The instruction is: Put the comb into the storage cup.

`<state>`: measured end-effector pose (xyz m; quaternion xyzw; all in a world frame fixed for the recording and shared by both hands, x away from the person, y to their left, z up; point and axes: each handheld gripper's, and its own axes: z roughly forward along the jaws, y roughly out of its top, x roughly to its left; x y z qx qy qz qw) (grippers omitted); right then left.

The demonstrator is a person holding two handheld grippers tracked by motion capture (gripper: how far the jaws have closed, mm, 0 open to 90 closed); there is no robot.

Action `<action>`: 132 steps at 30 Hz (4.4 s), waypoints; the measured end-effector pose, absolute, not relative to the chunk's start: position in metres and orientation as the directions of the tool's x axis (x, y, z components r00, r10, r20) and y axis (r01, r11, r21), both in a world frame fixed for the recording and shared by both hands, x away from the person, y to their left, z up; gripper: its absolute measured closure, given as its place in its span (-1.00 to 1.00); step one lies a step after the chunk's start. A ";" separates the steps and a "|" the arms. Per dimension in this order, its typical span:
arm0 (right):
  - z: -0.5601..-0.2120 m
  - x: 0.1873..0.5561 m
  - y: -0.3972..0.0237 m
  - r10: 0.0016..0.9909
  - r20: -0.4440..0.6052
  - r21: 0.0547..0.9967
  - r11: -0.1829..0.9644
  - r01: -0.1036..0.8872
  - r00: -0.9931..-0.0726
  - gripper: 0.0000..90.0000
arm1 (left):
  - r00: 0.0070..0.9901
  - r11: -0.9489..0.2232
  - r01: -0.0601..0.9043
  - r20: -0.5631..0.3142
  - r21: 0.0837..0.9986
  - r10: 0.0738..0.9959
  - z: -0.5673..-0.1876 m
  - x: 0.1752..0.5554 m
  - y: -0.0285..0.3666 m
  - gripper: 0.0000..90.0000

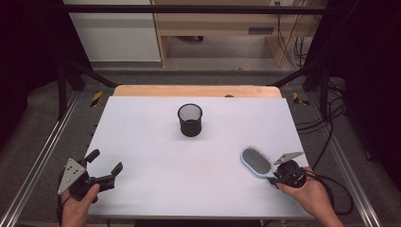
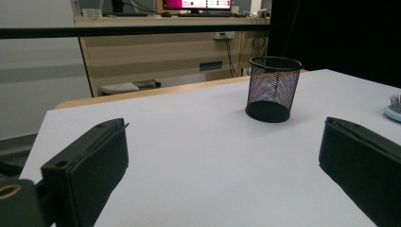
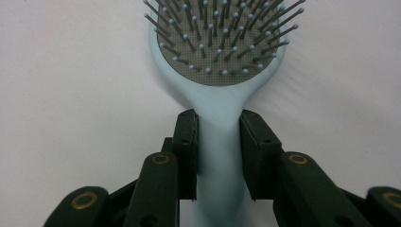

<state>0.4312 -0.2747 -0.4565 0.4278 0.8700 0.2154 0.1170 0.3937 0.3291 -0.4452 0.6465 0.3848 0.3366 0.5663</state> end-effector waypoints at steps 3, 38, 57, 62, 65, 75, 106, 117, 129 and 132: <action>-0.455 0.429 -0.275 0.797 -0.019 0.486 0.535 0.691 -0.603 0.55 | 0.477 -0.063 0.117 -0.001 0.991 0.879 -0.445 0.394 0.329 -0.95; -0.410 0.464 -0.236 0.850 -0.009 0.926 0.207 0.317 -0.527 0.55 | 0.568 0.007 0.050 -0.035 0.999 0.822 -0.370 0.421 0.279 -0.95; -0.399 0.464 -0.168 0.814 -0.007 0.962 0.164 0.219 -0.581 0.55 | 0.672 0.033 0.077 -0.077 0.996 0.736 -0.344 0.446 0.211 -0.96; -0.397 0.459 -0.148 0.799 -0.024 0.970 0.164 0.180 -0.601 0.55 | 0.695 0.030 0.083 -0.079 0.996 0.715 -0.338 0.446 0.192 -0.96; -0.397 0.457 -0.136 0.794 -0.035 0.973 0.166 0.162 -0.607 0.55 | 0.703 0.033 0.093 -0.089 0.995 0.705 -0.335 0.448 0.182 -0.95; -0.404 0.456 -0.108 0.772 -0.055 0.975 0.178 0.132 -0.634 0.55 | 0.727 0.037 0.124 -0.116 0.992 0.677 -0.334 0.458 0.155 -0.95; -0.416 0.442 -0.089 0.736 -0.059 0.986 0.148 0.075 -0.675 0.55 | 0.713 0.054 0.217 -0.196 0.975 0.673 -0.347 0.475 0.134 -0.77; -0.417 0.443 -0.084 0.730 -0.054 0.987 0.142 0.074 -0.681 0.55 | 0.722 0.115 0.281 -0.289 0.953 0.628 -0.350 0.481 0.135 -0.49; -0.419 0.442 -0.081 0.729 -0.043 0.988 0.133 0.080 -0.684 0.55 | 0.700 0.148 0.308 -0.330 0.940 0.633 -0.349 0.482 0.136 -0.28; -0.419 0.442 -0.080 0.729 -0.038 0.987 0.132 0.086 -0.683 0.55 | 0.693 0.169 0.322 -0.354 0.932 0.629 -0.349 0.482 0.136 -0.22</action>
